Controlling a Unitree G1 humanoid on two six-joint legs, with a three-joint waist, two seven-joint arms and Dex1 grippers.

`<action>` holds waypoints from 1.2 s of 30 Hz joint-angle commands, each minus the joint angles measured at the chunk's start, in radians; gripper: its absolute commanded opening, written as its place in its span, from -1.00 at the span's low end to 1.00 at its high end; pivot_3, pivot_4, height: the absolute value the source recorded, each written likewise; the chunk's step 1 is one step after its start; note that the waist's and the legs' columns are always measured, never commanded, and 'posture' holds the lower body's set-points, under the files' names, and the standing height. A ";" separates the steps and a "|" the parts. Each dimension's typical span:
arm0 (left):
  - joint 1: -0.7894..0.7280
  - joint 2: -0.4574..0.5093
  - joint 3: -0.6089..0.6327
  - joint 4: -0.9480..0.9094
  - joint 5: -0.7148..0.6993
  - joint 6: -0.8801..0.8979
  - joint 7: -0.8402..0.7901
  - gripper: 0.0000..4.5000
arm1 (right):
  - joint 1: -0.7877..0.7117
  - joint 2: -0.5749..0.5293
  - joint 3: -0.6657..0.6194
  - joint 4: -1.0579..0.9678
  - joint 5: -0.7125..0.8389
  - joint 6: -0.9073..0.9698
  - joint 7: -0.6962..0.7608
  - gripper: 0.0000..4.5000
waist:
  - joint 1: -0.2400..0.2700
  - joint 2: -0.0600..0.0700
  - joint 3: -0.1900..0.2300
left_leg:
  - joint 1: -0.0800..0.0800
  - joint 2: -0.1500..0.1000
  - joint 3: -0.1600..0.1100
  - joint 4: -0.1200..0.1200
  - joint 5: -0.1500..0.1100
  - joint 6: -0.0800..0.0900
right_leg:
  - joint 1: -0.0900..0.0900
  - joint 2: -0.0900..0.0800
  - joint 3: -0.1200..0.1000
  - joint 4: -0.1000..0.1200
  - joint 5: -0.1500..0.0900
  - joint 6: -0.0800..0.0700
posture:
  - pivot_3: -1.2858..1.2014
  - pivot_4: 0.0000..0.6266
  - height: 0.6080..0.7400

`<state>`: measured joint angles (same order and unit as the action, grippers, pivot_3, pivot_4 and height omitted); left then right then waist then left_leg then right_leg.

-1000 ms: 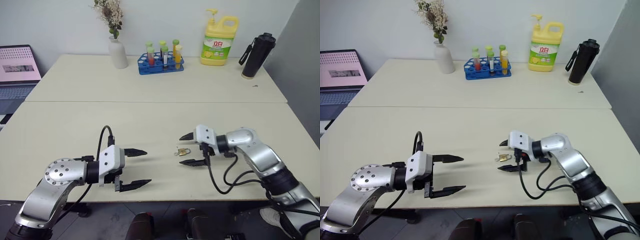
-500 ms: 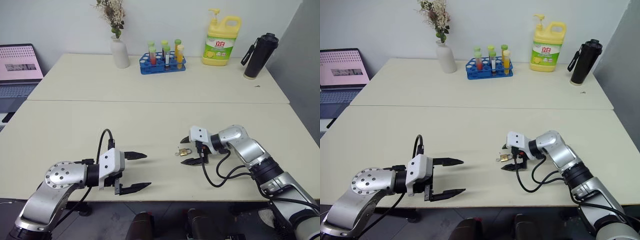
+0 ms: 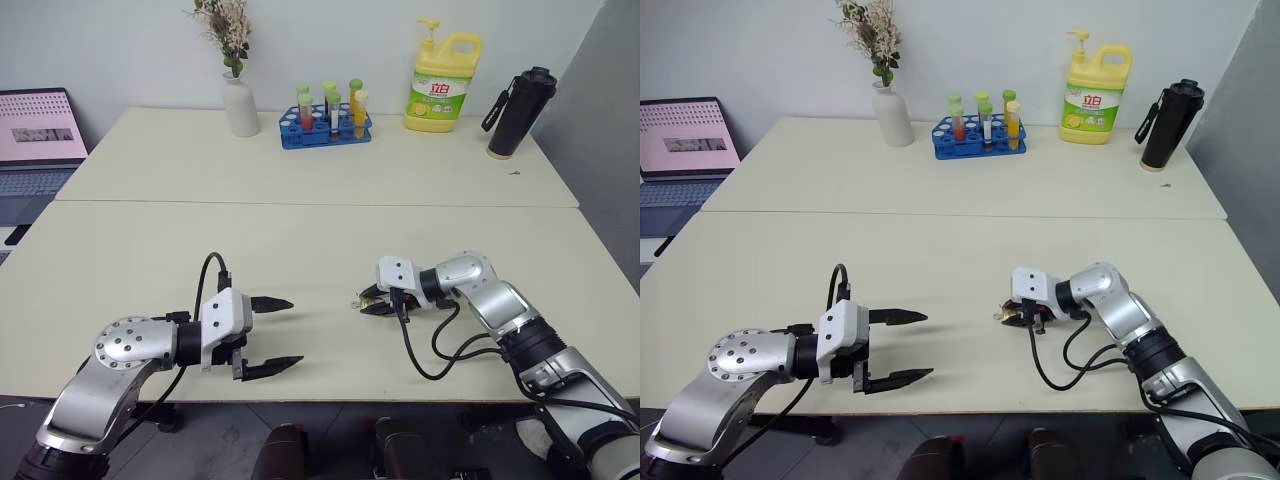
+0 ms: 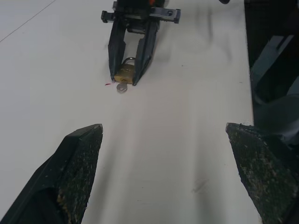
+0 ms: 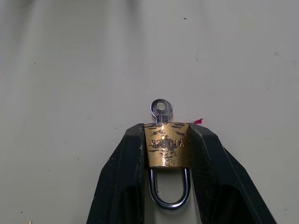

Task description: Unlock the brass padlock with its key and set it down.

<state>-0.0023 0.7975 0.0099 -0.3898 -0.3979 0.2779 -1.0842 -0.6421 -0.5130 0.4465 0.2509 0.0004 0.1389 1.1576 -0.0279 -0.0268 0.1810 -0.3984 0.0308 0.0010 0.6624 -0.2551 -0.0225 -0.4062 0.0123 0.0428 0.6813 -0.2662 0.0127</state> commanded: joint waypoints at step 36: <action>-0.710 -0.289 -0.140 0.321 -0.166 0.490 0.043 0.88 | 0.307 -0.120 -0.207 -0.536 -0.555 -0.530 -0.734 -0.58 | -0.002 -0.001 0.000 | -0.001 -0.002 0.000 0.001 0.000 -0.001 | -0.001 0.003 0.002 0.000 0.000 0.001 | 0.03 -0.52 1.00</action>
<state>-0.6826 0.5157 -0.1421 -0.0605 -0.5473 0.7643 -1.0364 -0.3183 -0.6361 0.2583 -0.2664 -0.5681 -0.3764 0.4312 -0.0302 -0.0273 0.1812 -0.3997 0.0290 0.0012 0.6629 -0.2548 -0.0231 -0.4067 0.0153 0.0449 0.6815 -0.2660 0.0134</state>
